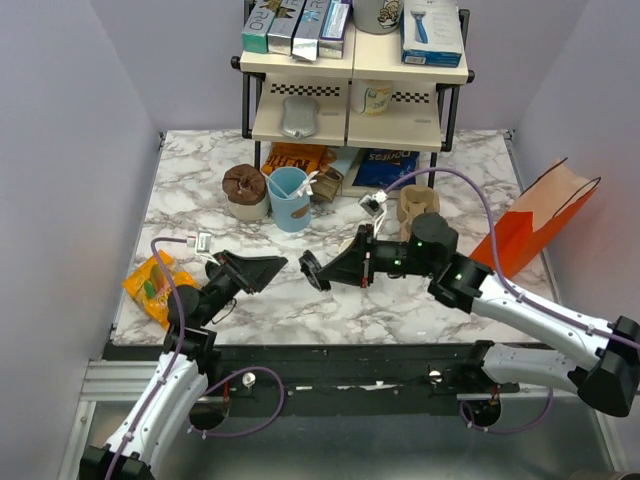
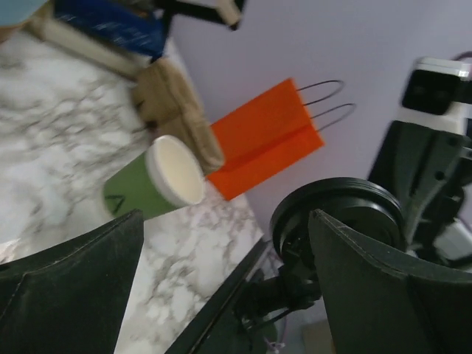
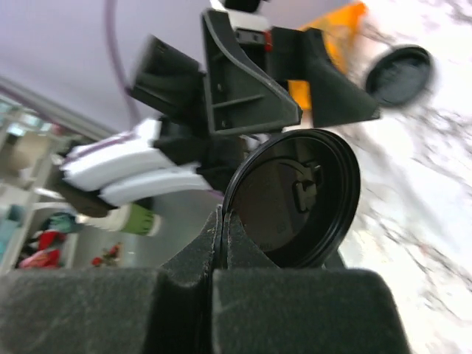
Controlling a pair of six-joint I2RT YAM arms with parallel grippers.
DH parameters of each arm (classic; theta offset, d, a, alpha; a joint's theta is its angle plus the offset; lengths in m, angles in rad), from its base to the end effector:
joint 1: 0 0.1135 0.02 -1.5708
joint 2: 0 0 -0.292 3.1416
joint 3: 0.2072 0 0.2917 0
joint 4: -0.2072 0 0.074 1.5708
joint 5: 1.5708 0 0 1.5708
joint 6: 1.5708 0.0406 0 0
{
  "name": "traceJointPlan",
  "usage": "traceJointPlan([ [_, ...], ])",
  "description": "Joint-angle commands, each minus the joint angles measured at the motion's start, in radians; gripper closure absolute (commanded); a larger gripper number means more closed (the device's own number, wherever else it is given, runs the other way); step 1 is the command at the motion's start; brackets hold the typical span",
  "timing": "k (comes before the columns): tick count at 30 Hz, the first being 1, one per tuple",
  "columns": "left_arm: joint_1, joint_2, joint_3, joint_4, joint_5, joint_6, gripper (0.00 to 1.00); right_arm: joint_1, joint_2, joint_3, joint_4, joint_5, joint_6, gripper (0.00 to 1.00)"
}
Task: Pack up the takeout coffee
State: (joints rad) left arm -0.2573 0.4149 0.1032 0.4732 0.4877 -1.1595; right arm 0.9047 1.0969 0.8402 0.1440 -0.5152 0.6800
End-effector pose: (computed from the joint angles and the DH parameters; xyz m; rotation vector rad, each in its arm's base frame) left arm 0.1415 -0.0569 0.2184 -0.2671 1.5901 -1.4765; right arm 0.1614 0.2378 0.3466 -0.6567 1.8363 1.5584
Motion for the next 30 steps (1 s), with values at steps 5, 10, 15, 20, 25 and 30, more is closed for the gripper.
traceJointPlan([
  [5, -0.052, 0.142, 0.059, 0.758, 0.118, -0.160, 0.01, -0.056, -0.085, 0.000, 0.336, -0.161, 0.283, 0.99],
  [10, -0.132, 0.223, 0.102, 0.953, 0.143, -0.167, 0.01, -0.063, -0.057, 0.034, 0.409, -0.140, 0.354, 0.99],
  [15, -0.247, 0.297, 0.170, 0.915, 0.141, -0.112, 0.01, -0.063, 0.000, 0.057, 0.516, -0.187, 0.432, 0.99],
  [20, -0.280, 0.318, 0.184, 0.932, 0.109, -0.108, 0.09, -0.063, 0.009, 0.050, 0.506, -0.175, 0.437, 0.99],
  [25, -0.280, 0.294, 0.167, 0.857, 0.029, -0.101, 0.66, -0.064, -0.037, 0.033, 0.433, -0.141, 0.376, 0.99],
  [30, -0.278, 0.272, 0.173, 0.829, 0.023, -0.108, 0.89, -0.069, -0.043, 0.023, 0.375, -0.151, 0.365, 0.99],
])
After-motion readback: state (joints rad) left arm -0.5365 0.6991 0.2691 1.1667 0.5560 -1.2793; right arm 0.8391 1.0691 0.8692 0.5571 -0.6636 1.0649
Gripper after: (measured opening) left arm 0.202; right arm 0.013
